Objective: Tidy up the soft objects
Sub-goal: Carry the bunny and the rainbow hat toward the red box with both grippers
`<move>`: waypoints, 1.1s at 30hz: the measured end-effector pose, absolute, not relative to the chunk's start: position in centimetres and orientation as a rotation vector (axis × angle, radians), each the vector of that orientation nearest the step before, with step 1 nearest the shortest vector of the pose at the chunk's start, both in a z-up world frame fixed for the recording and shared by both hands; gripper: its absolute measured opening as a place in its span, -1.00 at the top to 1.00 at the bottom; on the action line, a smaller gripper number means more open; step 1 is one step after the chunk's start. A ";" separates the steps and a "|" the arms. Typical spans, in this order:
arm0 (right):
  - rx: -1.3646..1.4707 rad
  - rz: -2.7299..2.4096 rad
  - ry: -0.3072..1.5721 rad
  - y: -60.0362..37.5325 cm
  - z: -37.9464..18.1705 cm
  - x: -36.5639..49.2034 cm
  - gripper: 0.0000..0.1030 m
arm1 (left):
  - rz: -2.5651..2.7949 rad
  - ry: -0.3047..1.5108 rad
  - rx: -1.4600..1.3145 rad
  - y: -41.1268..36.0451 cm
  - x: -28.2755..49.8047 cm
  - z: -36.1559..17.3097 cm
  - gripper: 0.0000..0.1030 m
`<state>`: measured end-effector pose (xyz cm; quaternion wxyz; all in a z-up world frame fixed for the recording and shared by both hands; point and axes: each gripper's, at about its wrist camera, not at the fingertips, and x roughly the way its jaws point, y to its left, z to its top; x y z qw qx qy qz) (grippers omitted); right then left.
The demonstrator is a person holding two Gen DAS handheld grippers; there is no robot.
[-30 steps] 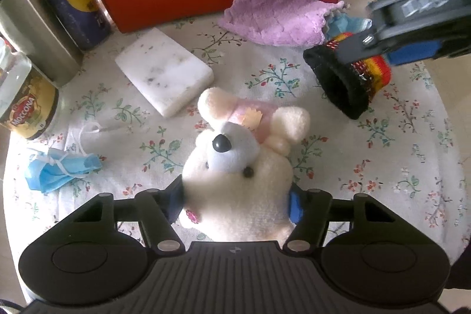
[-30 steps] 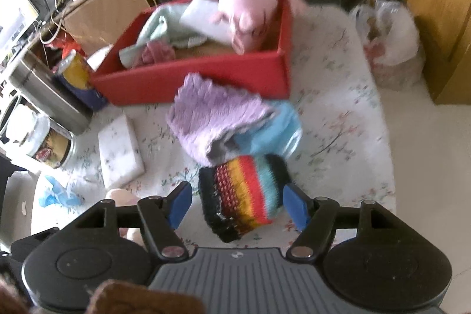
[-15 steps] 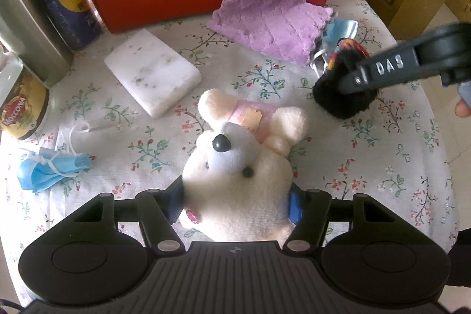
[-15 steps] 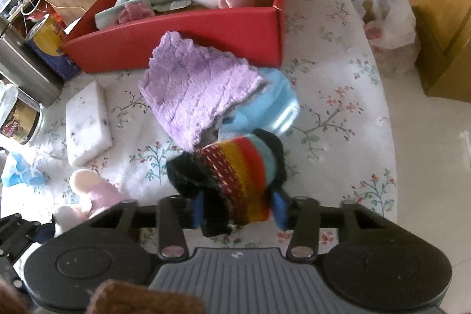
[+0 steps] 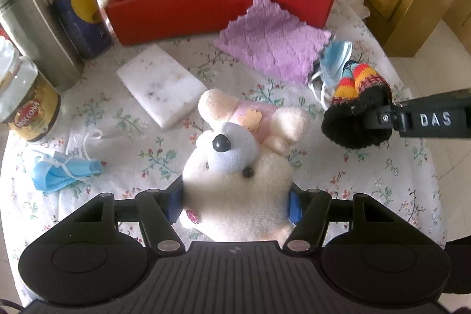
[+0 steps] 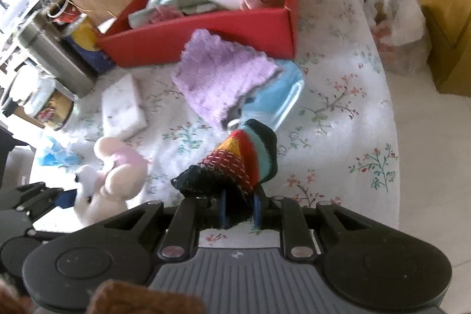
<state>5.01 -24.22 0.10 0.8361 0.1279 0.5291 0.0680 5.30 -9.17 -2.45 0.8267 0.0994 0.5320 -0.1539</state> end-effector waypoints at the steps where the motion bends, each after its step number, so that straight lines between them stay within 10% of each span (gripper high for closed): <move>1: 0.270 0.147 1.107 -24.1 0.4 4.8 1.00 | -0.325 1.122 0.214 -9.2 5.3 -2.3 -0.25; 33: 0.261 0.258 0.870 -22.3 7.4 2.1 1.00 | -0.252 0.848 0.224 -10.0 6.6 4.4 -0.25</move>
